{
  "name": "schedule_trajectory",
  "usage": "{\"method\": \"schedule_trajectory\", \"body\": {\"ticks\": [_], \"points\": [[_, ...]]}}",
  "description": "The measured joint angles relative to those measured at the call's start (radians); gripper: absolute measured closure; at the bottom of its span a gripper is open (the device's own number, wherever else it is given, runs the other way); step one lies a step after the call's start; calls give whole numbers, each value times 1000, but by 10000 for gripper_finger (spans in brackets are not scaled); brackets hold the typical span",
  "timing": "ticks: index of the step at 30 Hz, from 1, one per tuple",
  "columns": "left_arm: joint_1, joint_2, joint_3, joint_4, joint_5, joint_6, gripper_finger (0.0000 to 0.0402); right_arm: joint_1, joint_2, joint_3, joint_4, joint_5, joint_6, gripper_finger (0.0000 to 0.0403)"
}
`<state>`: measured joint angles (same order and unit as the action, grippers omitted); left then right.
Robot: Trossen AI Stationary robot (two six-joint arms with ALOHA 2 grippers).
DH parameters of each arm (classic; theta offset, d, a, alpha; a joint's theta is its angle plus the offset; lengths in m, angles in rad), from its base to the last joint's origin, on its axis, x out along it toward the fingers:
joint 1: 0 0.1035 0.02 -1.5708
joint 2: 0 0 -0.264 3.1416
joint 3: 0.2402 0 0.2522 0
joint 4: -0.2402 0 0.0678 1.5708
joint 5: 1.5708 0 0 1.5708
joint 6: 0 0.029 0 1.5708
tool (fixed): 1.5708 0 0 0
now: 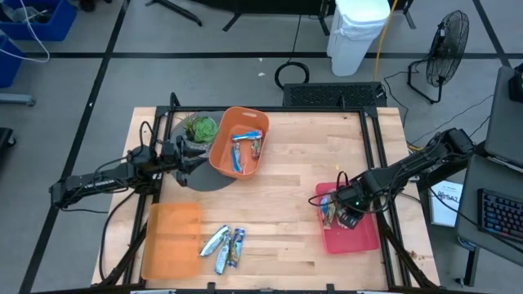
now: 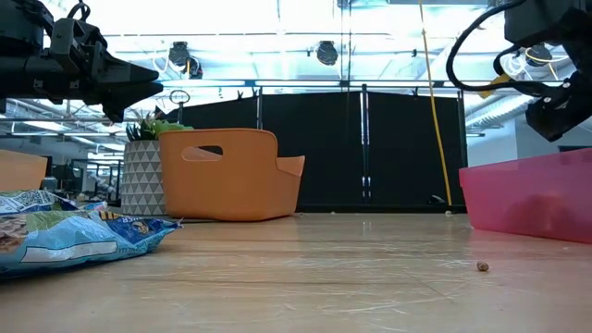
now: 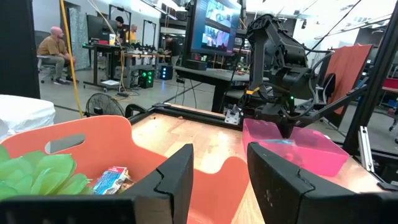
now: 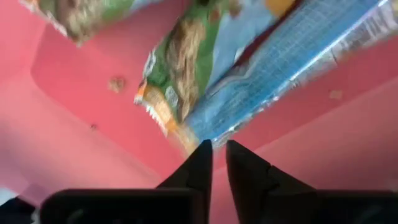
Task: Pick and place Granola Bars by type
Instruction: Put the yellow granola bar into the red bin, then put the blue granola bar into the light orange bin
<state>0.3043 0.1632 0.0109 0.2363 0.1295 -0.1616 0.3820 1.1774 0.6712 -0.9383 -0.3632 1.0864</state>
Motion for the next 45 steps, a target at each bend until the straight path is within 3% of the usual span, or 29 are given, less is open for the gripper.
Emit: {"method": "schedule_trajectory", "body": {"ticks": [11, 20, 28, 33, 37, 41, 45], "points": [[0, 0, 0, 0, 0, 0, 247, 0, -25, 0, -16, -30, 44, 271], [0, 0, 0, 0, 0, 0, 247, -3, -104, 0, -32, -23, 47, 270], [0, 0, 0, 0, 0, 0, 247, -3, -222, 0, 16, 125, -51, 273], [0, 0, 0, 0, 0, 0, 247, -3, -273, 0, 160, 286, -215, 273], [0, 0, 0, 0, 0, 0, 247, 17, -312, -3, 296, 456, -459, 273], [0, 0, 0, 0, 0, 0, 247, 53, -359, -74, 540, 663, -747, 273], [0, 0, 0, 0, 0, 0, 247, 60, -415, -195, 850, 704, -1035, 273]]}}
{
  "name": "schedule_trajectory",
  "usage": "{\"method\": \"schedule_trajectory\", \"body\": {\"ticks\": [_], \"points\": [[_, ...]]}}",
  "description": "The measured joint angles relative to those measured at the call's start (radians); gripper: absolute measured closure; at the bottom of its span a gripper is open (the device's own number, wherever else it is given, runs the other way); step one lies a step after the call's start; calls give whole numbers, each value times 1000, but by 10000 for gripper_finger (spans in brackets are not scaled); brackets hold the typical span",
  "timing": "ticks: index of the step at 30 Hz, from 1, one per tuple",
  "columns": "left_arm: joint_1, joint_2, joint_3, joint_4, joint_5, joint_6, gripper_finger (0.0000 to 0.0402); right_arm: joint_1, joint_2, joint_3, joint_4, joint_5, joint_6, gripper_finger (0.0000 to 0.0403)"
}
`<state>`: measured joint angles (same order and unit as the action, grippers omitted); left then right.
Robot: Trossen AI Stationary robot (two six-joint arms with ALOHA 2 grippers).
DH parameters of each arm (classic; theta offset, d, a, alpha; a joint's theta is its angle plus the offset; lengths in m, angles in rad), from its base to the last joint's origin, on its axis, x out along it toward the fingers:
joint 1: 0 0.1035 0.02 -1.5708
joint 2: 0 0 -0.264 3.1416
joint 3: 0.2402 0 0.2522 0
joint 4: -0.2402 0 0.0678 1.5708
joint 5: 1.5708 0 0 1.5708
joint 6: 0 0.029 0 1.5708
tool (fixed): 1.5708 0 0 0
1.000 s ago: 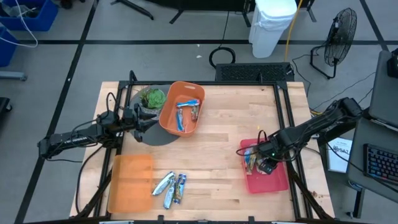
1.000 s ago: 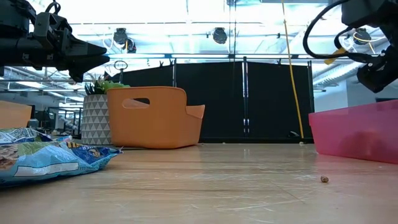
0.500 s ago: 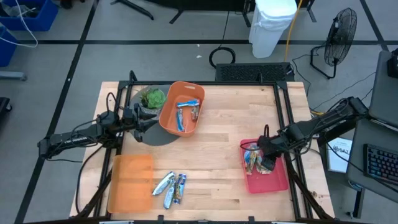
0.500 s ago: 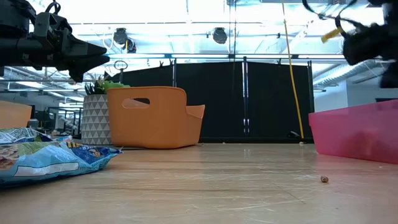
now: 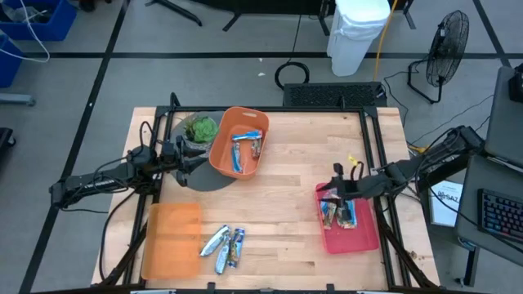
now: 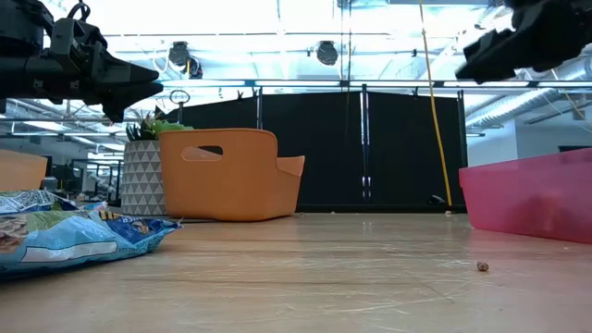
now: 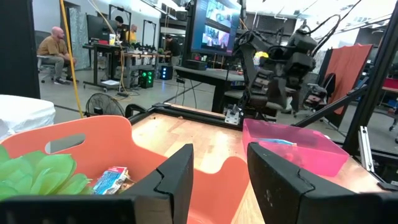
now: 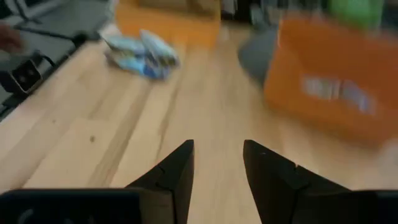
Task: Pick and place Granola Bars by type
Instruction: Put the blue granola bar into the light orange bin
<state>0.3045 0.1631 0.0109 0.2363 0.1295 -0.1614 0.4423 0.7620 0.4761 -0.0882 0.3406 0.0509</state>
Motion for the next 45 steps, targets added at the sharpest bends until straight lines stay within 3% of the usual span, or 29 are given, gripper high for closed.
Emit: {"method": "schedule_trajectory", "body": {"ticks": [5, 15, 22, 36, 45], "points": [[0, 0, 0, 0, 0, 0, 247, -16, -138, -101, 129, 5, -173, 273], [0, 0, 0, 0, 0, 0, 247, -64, -508, -233, 95, -1, -202, 274], [0, 0, 0, 0, 0, 0, 247, -91, -694, -310, 92, -2, -222, 274], [0, 0, 0, 36, 0, -1, 247, -214, -742, -350, 4, -204, -143, 274], [0, 0, 0, 71, 0, -156, 247, -320, -742, -350, -5, -405, -126, 274]]}}
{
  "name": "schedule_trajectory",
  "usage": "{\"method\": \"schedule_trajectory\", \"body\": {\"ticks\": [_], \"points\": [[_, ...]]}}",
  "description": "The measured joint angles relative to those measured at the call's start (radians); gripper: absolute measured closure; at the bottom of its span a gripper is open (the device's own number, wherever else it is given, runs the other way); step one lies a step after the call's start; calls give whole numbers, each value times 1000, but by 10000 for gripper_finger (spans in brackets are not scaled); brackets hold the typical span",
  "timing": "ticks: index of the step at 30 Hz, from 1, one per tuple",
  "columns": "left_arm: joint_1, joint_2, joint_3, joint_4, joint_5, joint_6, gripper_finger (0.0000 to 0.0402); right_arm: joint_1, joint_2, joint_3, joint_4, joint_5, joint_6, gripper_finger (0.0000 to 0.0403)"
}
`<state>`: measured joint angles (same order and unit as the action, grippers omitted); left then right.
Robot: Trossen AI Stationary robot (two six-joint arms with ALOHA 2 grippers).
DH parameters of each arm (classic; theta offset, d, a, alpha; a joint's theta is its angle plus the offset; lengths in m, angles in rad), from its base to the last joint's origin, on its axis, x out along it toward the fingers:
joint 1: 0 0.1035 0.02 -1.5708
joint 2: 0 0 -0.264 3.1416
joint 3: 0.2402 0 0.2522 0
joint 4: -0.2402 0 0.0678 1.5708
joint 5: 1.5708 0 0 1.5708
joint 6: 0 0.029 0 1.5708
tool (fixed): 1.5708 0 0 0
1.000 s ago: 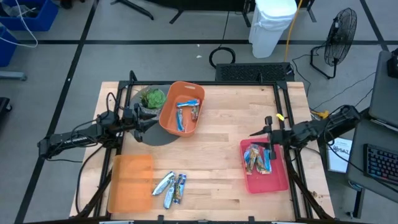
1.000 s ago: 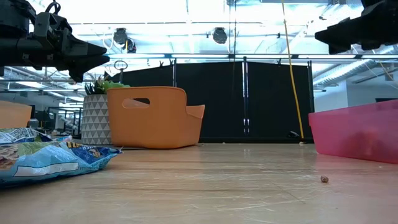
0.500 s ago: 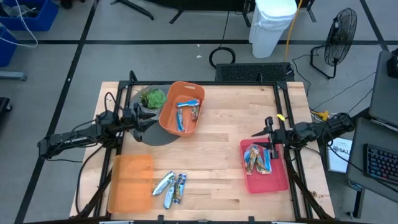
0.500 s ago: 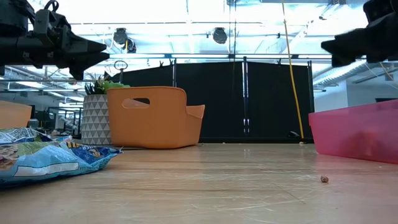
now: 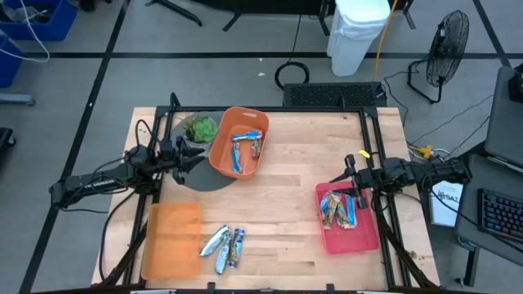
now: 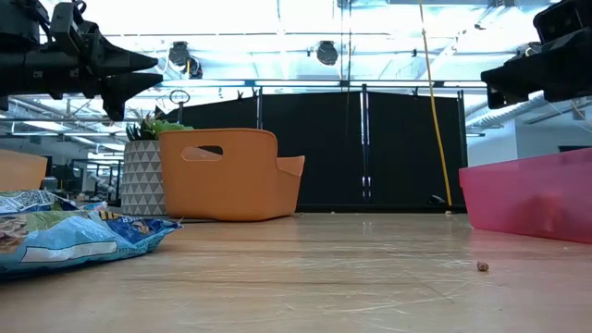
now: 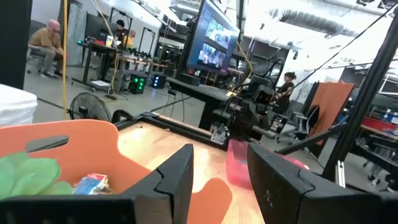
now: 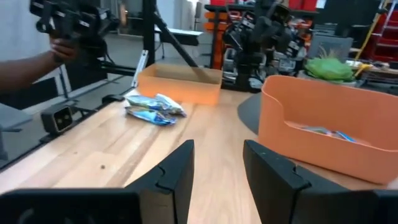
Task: Pick and place Granola Bars by type
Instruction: Put the blue granola bar into the light orange bin
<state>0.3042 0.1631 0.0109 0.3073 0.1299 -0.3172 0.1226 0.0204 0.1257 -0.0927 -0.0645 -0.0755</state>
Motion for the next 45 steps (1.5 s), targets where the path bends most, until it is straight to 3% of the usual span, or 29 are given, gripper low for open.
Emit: {"method": "schedule_trajectory", "body": {"ticks": [3, 9, 15, 19, 23, 27, 29, 33, 36, 41, 45], "points": [[0, 0, 0, 3, 0, -2, 247, -26, 0, 0, -17, 25, -11, 273], [0, 0, 0, 7, -34, -31, 247, -37, 0, 1, -18, 175, 10, 273], [0, 0, 0, -52, -27, -19, 247, -37, 0, 1, -18, 194, 9, 273], [-21, 19, 0, -37, 41, 24, 247, -37, 0, 1, -19, 194, 9, 273], [-128, 122, 0, 97, 28, 137, 263, -37, 0, 1, -19, 194, 8, 273], [-293, 337, 18, 313, -44, 257, 309, -37, 0, 1, -18, 194, 8, 273], [-377, 461, 88, 324, -129, 291, 337, -37, 0, 1, -17, 194, 8, 272], [-496, 734, 365, 5, -322, 296, 392, -37, 1, 1, -16, 195, 8, 273], [-539, 952, 645, -343, -389, 286, 393, -37, 1, 1, -15, 195, 8, 273], [-545, 1283, 1113, -926, -345, 223, 397, -37, 5, 1, -9, 195, 8, 272], [-507, 1499, 1461, -1383, -253, 57, 394, -37, 12, 0, -3, 195, 8, 273]]}}
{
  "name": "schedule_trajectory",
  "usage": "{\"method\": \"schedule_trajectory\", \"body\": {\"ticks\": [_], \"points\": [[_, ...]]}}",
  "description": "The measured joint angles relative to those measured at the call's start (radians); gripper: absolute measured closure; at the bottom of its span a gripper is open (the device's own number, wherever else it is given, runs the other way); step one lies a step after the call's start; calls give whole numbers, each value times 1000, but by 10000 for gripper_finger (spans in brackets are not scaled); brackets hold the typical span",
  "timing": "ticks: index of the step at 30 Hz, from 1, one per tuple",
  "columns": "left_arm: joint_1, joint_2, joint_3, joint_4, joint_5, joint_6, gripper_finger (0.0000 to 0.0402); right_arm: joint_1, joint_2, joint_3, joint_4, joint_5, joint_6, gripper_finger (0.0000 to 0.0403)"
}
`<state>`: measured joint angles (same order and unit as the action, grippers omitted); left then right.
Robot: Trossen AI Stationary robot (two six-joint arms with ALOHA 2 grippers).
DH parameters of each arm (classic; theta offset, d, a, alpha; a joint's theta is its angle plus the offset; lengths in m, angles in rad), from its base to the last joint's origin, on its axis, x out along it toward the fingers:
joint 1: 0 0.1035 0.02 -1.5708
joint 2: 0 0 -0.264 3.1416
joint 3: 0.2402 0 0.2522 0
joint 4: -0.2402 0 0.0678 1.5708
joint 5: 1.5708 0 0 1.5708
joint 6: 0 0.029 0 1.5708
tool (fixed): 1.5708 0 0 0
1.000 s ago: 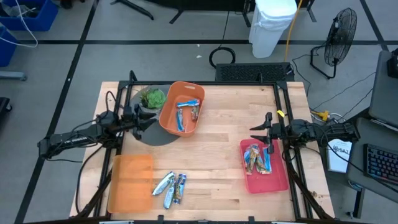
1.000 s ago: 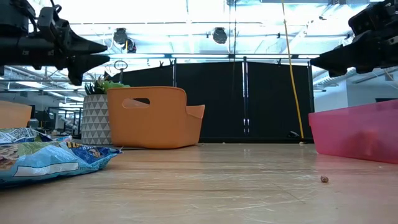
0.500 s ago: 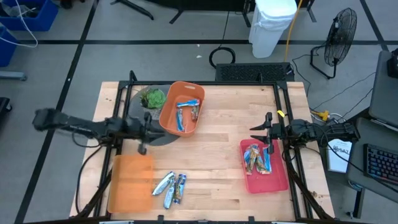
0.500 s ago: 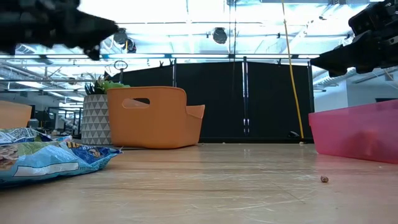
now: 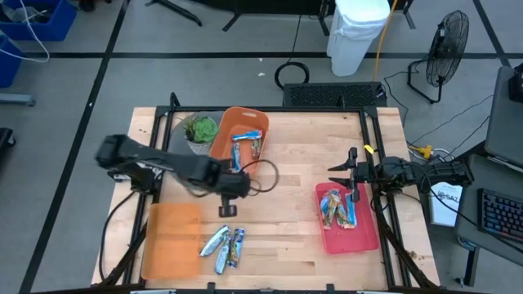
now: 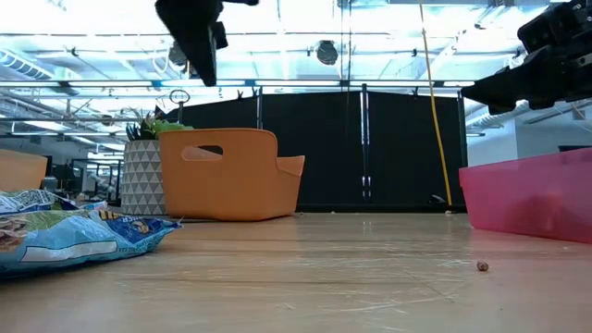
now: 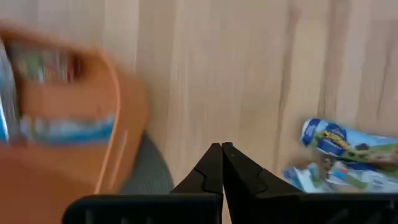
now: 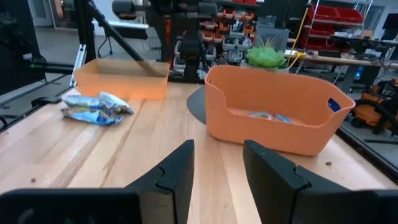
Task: Pick and place Granola Bars by type
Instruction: Put the blue granola bar into the light orange bin
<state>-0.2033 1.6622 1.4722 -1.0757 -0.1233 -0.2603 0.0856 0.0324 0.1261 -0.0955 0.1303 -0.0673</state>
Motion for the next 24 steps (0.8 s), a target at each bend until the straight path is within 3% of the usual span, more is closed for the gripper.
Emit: {"method": "schedule_trajectory", "body": {"ticks": [4, 8, 13, 17, 20, 24], "points": [[26, 164, 247, -339, 62, -160, 398, 0, 7, 0, 8, 0, 0, 273], [21, 224, 314, -432, 76, -298, 391, 0, 11, 0, 8, 0, 0, 273], [-6, 247, 240, -437, -18, -496, 390, 0, 11, 0, 9, 0, 0, 272], [-26, 229, 134, -432, -1, -821, 398, 0, 12, 0, 9, 0, 0, 273], [-36, 197, 33, -327, 129, -953, 387, 0, 12, 0, 9, 0, 0, 273], [-38, 174, -86, -36, 331, -857, 366, 0, 12, 0, 9, 0, 0, 272]]}}
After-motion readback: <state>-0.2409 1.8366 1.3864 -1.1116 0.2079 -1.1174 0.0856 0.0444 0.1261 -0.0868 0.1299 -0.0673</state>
